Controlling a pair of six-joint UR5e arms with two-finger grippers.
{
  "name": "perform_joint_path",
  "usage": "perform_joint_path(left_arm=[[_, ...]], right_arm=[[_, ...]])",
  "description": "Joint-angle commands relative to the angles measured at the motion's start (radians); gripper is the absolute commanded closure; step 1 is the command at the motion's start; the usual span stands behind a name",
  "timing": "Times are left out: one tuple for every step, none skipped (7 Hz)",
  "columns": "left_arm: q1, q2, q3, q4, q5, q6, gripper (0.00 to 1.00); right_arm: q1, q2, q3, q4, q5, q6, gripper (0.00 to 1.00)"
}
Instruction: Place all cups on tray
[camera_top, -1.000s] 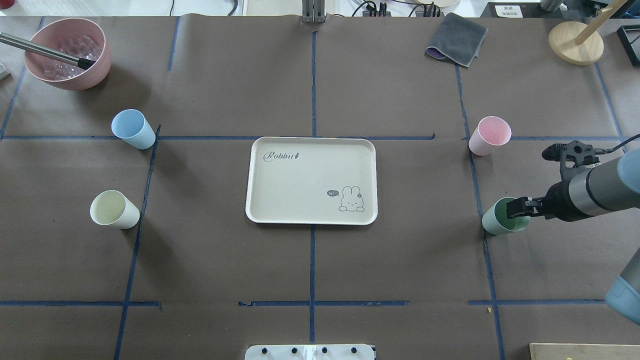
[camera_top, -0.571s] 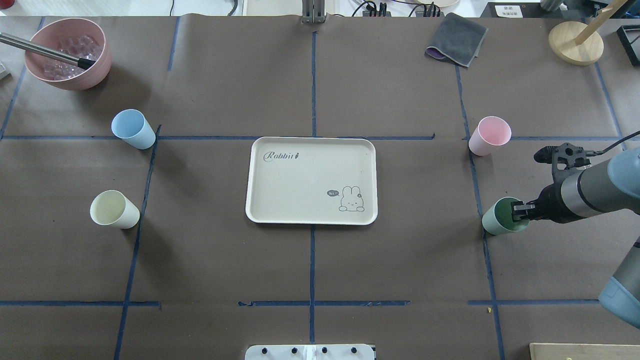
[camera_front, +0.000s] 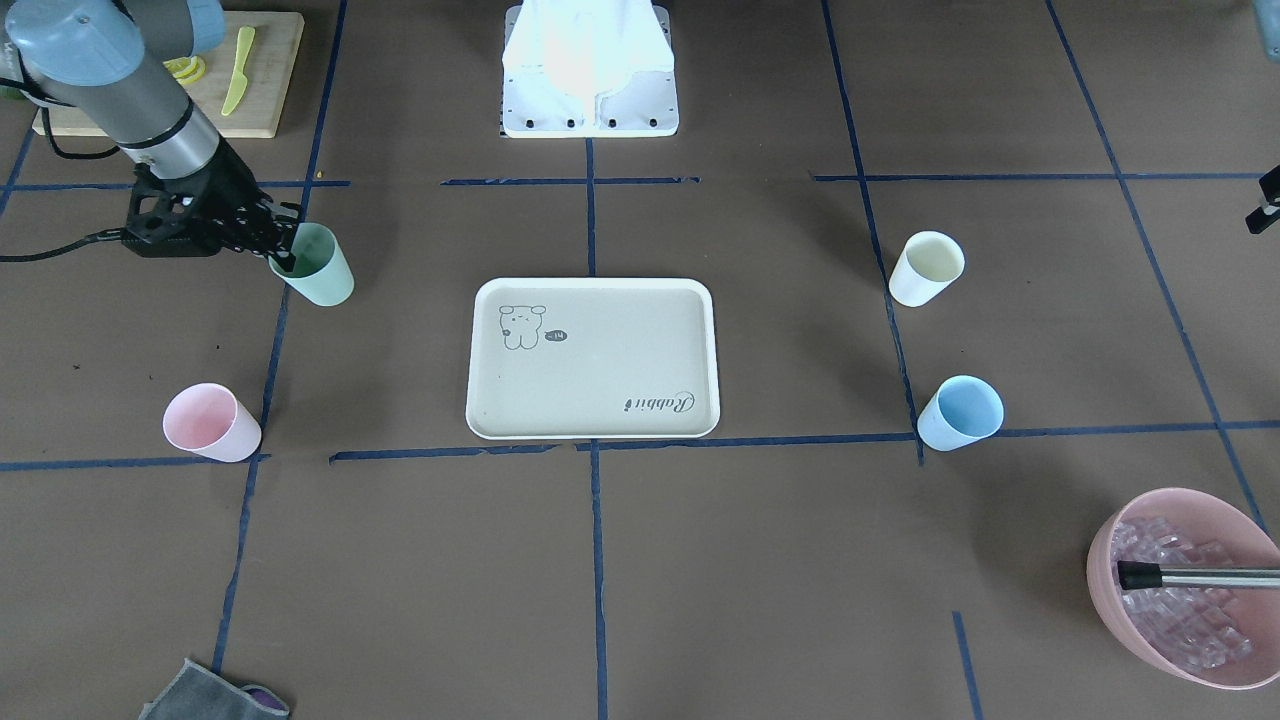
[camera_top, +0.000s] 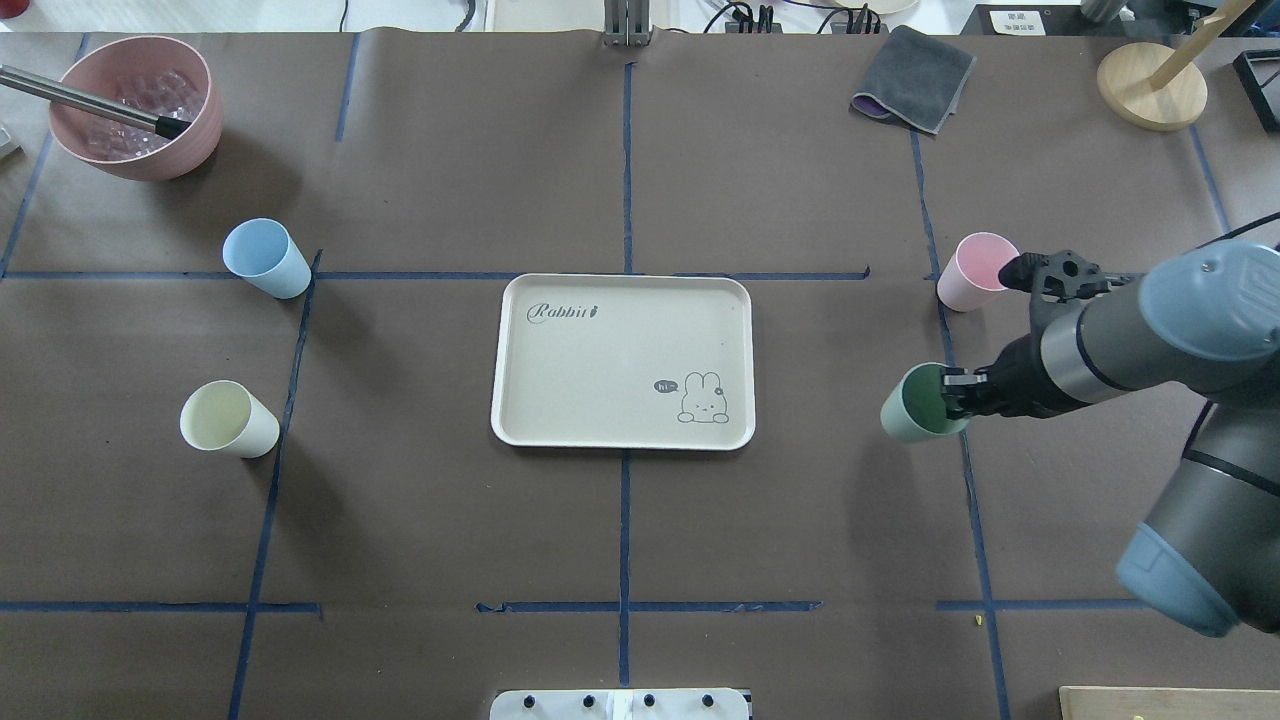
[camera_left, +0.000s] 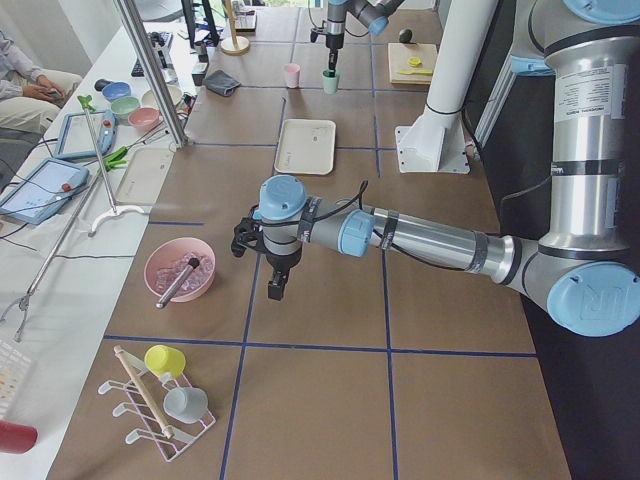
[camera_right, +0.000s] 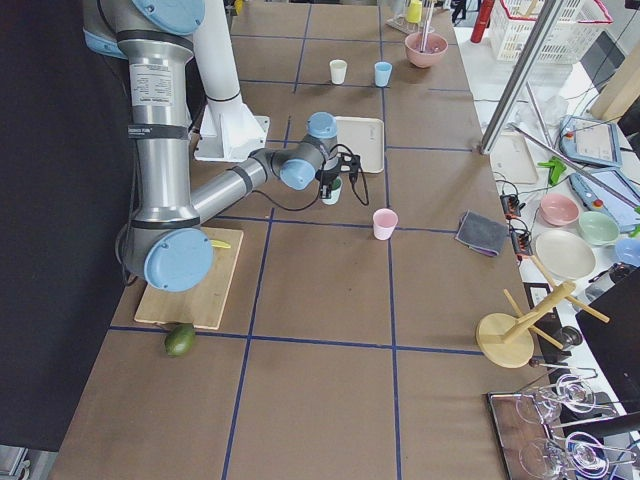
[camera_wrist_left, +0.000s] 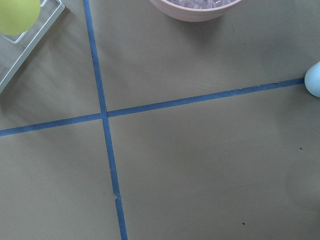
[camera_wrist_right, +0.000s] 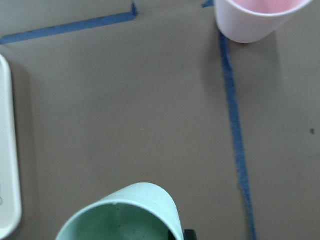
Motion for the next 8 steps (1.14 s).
perform_joint_path(left_arm=[[0.0,0.0,-0.002,0.0,0.0,-0.001,0.0],[0.0,0.0,-0.003,0.0,0.0,-0.001,0.0],[0.0,0.0,-0.002,0.0,0.0,-0.003,0.0],[0.0,0.0,-0.002,0.0,0.0,-0.003,0.0],[0.0,0.0,-0.003,0.0,0.0,-0.003,0.0],[0.0,0.0,-0.003,0.0,0.0,-0.005,0.0],[0.0,0.0,-0.003,0.0,0.0,-0.003,0.0],[0.0,0.0,-0.002,0.0,0.0,-0.003,0.0]], right_arm=[[-0.039,0.314,-0.084,-0.245,-0.016,0.159,1.0],[-0.056,0.403,-0.158,-0.261,-0.025,0.281,1.0],[-0.09,0.441,-0.19,-0.254,-0.094,0.393,1.0],[-0.113,0.447,-0.192,-0.252,-0.112,0.42,0.99],[-0.133,0.446,-0.195,-0.252,-0.117,0.424,0.96],[-0.156,0.44,-0.206,-0.251,-0.145,0.422,0.88],[-0.174,0.434,-0.207,-0.251,-0.165,0.422,0.85],[-0.196,0.427,-0.207,-0.254,-0.175,0.422,0.72]])
